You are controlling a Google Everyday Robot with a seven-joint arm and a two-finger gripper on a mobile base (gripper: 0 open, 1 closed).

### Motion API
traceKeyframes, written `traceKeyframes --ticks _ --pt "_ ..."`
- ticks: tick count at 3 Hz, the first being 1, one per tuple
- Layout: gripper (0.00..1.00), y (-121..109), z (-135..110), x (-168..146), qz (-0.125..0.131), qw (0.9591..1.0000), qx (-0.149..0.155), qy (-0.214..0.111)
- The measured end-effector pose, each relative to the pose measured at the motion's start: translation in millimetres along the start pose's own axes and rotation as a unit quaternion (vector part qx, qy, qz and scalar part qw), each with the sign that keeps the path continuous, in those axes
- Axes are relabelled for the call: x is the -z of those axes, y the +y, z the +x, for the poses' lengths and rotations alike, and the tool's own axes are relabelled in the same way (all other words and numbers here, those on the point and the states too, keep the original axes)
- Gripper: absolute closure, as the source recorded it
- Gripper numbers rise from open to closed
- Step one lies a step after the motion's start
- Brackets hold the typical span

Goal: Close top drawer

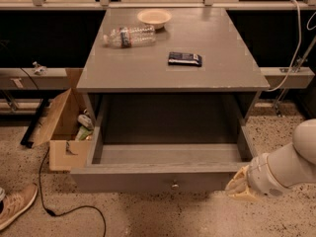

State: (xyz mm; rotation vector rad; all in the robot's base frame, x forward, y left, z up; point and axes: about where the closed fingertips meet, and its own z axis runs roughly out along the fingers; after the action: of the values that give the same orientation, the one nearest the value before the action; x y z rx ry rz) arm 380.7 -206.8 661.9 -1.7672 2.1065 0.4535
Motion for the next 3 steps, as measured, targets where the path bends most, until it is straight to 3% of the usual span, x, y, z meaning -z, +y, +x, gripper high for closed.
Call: traceKeyframes --ticks 2,3 --pt "1.0 -27 18 -48 0.039 0.9982 0.036 -0.029" --pt "1.0 -37 20 -55 0.054 0.9973 0.037 -0.032"
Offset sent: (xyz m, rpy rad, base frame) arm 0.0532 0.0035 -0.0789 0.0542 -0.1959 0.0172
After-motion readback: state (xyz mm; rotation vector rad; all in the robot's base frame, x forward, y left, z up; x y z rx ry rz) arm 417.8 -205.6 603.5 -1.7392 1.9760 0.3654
